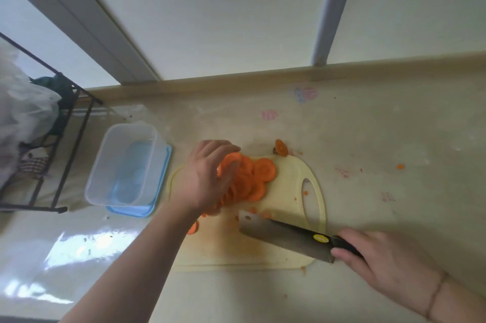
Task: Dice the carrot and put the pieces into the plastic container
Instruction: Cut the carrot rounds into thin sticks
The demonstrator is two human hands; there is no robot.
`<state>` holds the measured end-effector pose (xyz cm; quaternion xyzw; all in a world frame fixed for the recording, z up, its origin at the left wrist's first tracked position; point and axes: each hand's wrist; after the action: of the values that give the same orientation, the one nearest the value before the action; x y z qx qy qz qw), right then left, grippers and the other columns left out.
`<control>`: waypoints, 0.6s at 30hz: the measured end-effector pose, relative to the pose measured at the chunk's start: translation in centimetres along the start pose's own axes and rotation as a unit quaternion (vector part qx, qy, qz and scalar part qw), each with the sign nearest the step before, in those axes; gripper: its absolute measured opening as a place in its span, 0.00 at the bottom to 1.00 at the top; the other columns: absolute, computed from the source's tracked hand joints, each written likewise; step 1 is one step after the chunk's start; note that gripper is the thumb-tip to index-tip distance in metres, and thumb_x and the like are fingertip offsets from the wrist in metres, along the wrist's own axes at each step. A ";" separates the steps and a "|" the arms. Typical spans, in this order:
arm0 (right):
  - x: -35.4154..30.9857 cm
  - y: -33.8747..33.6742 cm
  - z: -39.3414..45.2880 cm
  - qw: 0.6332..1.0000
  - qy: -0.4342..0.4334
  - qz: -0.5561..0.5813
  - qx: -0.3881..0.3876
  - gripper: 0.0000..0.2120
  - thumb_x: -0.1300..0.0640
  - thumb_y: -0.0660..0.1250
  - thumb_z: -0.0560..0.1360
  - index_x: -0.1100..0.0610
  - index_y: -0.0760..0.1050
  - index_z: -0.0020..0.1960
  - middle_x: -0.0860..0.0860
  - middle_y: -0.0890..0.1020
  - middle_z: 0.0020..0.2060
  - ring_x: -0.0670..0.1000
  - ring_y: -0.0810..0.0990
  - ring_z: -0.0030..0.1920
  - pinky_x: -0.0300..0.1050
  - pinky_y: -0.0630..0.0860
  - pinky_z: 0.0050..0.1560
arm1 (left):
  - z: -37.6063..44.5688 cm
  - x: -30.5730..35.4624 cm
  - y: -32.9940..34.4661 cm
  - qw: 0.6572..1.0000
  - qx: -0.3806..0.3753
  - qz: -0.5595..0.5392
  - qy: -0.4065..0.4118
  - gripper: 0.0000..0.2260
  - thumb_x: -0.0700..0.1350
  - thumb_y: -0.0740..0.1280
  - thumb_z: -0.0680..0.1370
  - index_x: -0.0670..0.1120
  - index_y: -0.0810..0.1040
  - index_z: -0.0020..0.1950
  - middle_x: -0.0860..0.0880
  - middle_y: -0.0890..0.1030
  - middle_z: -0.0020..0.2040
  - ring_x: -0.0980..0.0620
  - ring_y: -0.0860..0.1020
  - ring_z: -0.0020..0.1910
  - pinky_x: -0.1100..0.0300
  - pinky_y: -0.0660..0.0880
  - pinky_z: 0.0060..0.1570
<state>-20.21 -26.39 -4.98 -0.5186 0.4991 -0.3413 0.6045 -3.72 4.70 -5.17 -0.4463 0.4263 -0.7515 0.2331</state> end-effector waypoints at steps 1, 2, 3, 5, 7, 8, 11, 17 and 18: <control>0.6 -0.2 0.4 1.000 -0.006 0.000 -0.001 0.19 0.35 0.43 0.79 0.44 0.67 0.45 0.39 0.74 0.25 0.46 0.73 0.22 0.40 0.65 0.18 | -0.3 -0.2 0.1 1.000 -0.016 0.015 0.021 0.14 0.49 0.65 0.80 0.45 0.82 0.61 0.48 0.82 0.60 0.45 0.78 0.60 0.45 0.76 0.58; 1.2 -0.4 0.7 1.000 -0.012 0.001 -0.004 0.19 0.35 0.43 0.79 0.44 0.67 0.45 0.39 0.74 0.25 0.46 0.73 0.22 0.40 0.65 0.18 | -0.4 -0.3 0.1 0.998 -0.039 0.029 0.043 0.15 0.50 0.65 0.80 0.46 0.82 0.63 0.49 0.82 0.62 0.44 0.77 0.62 0.44 0.75 0.60; 1.7 -0.6 1.0 1.000 -0.015 0.003 -0.010 0.19 0.35 0.43 0.79 0.44 0.67 0.44 0.40 0.74 0.25 0.46 0.74 0.22 0.41 0.67 0.18 | -0.3 -0.3 0.2 0.995 -0.066 0.042 0.064 0.16 0.50 0.64 0.80 0.47 0.81 0.65 0.49 0.81 0.64 0.44 0.76 0.64 0.43 0.74 0.63; 2.5 -0.9 1.5 0.999 -0.018 0.024 -0.018 0.19 0.34 0.44 0.79 0.44 0.67 0.45 0.40 0.75 0.27 0.47 0.75 0.24 0.43 0.70 0.19 | 0.4 0.4 0.2 0.985 -0.128 0.063 0.097 0.18 0.53 0.63 0.81 0.49 0.79 0.68 0.50 0.79 0.67 0.44 0.75 0.67 0.44 0.71 0.67; 3.1 -1.0 1.7 0.998 -0.027 0.048 -0.025 0.19 0.33 0.45 0.78 0.43 0.67 0.46 0.40 0.76 0.29 0.48 0.76 0.26 0.46 0.72 0.21 | 1.6 1.6 0.2 0.975 -0.187 0.072 0.100 0.20 0.55 0.60 0.81 0.50 0.78 0.68 0.51 0.79 0.67 0.46 0.75 0.67 0.46 0.69 0.68; 3.2 -1.1 1.8 0.998 -0.032 0.051 -0.030 0.19 0.33 0.45 0.78 0.43 0.67 0.46 0.40 0.76 0.30 0.48 0.76 0.26 0.46 0.72 0.21 | 2.2 2.3 0.3 0.969 -0.216 0.079 0.087 0.20 0.56 0.59 0.81 0.50 0.78 0.69 0.51 0.79 0.67 0.46 0.75 0.67 0.47 0.68 0.69; 2.9 -1.8 1.9 0.998 -0.059 0.013 -0.023 0.20 0.34 0.46 0.79 0.44 0.70 0.45 0.39 0.76 0.30 0.46 0.75 0.24 0.46 0.71 0.19 | 3.9 3.3 0.9 0.952 -0.272 0.130 0.056 0.20 0.57 0.63 0.81 0.53 0.74 0.72 0.52 0.76 0.69 0.47 0.73 0.67 0.50 0.64 0.70; 0.7 -2.4 1.1 0.992 -0.127 -0.001 0.004 0.20 0.37 0.48 0.80 0.46 0.73 0.42 0.40 0.76 0.29 0.46 0.73 0.22 0.42 0.66 0.18 | 5.1 4.4 1.9 0.942 -0.287 0.174 0.018 0.25 0.59 0.68 0.76 0.54 0.72 0.71 0.53 0.76 0.63 0.47 0.72 0.63 0.48 0.64 0.68; 0.1 -2.1 1.1 0.991 -0.130 0.001 0.009 0.21 0.37 0.47 0.80 0.46 0.72 0.42 0.40 0.75 0.28 0.46 0.73 0.22 0.41 0.66 0.18 | 5.3 4.5 2.0 0.945 -0.283 0.164 0.007 0.23 0.58 0.69 0.75 0.54 0.73 0.70 0.53 0.76 0.62 0.48 0.72 0.63 0.49 0.65 0.67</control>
<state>-18.91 -26.70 -3.01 -0.5528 0.4135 -0.2751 0.6692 -1.43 -1.98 -3.48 -0.4123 0.6904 -0.5546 0.2140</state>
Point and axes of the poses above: each hand's wrist, its own z-axis towards the middle knuckle, its own y-axis out of the palm, x = y × z
